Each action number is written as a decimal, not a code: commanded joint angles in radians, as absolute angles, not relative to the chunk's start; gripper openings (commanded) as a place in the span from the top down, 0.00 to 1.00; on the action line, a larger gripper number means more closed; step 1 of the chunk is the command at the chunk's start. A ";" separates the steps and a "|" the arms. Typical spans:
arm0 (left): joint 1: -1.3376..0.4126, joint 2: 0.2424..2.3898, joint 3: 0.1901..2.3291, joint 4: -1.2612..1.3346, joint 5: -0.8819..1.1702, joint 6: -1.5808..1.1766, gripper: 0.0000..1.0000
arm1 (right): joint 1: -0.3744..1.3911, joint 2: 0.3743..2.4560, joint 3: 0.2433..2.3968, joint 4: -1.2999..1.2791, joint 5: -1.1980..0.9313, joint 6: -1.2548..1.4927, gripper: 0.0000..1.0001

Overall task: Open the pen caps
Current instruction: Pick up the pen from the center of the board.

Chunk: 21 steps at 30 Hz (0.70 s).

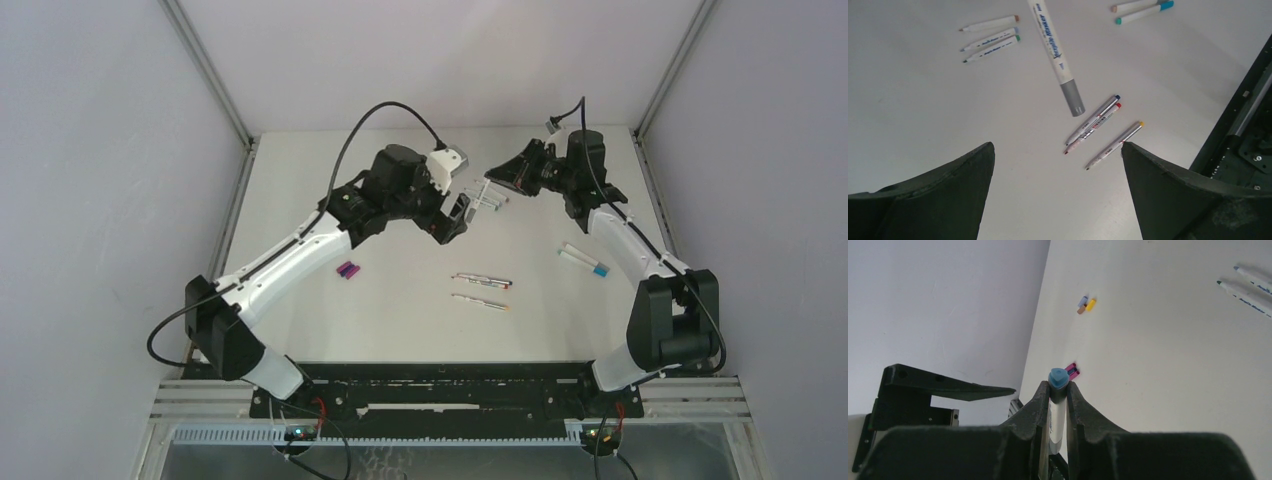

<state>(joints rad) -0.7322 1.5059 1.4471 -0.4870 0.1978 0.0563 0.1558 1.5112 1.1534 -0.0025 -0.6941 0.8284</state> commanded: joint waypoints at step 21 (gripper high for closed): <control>-0.811 1.638 1.620 -0.540 0.163 0.003 0.45 | 0.152 1.422 1.087 0.169 -0.762 0.982 1.00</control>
